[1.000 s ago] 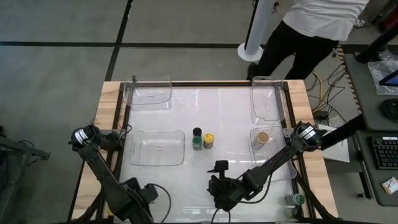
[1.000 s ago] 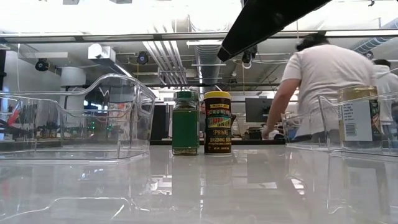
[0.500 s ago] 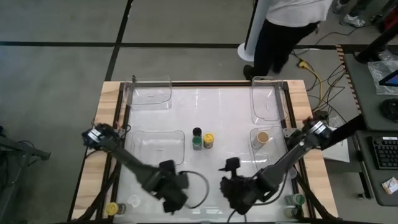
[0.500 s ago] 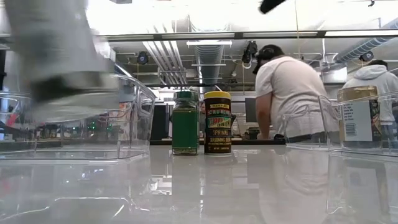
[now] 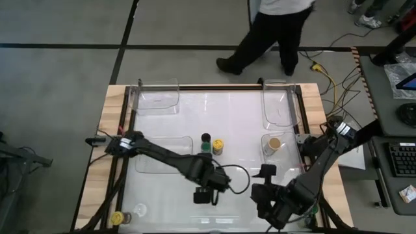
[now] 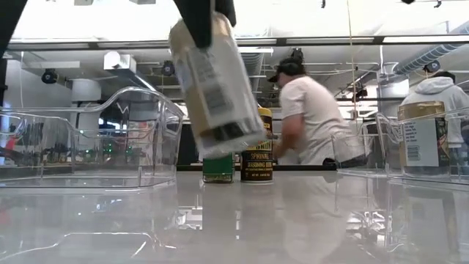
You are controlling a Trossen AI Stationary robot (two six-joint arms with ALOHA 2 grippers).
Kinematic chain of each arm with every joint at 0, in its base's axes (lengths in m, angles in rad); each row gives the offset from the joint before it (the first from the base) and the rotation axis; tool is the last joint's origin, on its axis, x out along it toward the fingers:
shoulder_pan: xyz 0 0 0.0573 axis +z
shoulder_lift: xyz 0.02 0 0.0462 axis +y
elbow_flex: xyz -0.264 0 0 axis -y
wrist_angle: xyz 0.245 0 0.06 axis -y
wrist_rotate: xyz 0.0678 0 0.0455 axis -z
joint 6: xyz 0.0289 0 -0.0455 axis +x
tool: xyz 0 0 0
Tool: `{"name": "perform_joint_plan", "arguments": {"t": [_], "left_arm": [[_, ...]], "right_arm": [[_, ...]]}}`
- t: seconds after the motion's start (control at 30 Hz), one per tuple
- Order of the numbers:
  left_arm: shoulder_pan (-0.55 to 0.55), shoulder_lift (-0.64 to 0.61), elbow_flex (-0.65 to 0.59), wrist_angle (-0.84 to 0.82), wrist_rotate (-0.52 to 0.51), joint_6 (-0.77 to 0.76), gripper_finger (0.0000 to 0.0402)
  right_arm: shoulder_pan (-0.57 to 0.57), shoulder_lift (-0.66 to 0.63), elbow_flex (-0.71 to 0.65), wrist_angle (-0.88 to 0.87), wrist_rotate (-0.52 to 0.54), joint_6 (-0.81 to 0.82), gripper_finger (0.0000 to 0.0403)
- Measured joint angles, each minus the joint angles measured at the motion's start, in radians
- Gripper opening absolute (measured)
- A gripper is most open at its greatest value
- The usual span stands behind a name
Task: Sort spices by type
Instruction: Put the gold spice bottle into the bottom right transparent bin
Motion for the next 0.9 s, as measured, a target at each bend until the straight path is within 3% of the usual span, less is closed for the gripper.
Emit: {"name": "perform_joint_plan", "arguments": {"t": [0.1,0.27,0.5,0.9], "left_arm": [[0.025,0.07,0.079,-0.057,0.061,0.034,0.0272],[0.047,0.174,0.219,-0.177,0.061,0.083,0.0273],[0.058,0.179,0.172,-0.196,0.06,0.078,0.0278],[0.052,0.179,0.175,-0.121,0.021,0.056,0.0321]], "right_arm": [[0.024,0.024,-0.001,0.0,0.001,0.036,0.0359],[0.058,0.062,-0.001,-0.002,0.0,0.078,0.0359],[0.073,0.079,-0.002,-0.01,-0.014,0.085,0.0359],[0.051,0.081,-0.002,-0.013,0.011,0.084,0.0359]]}}
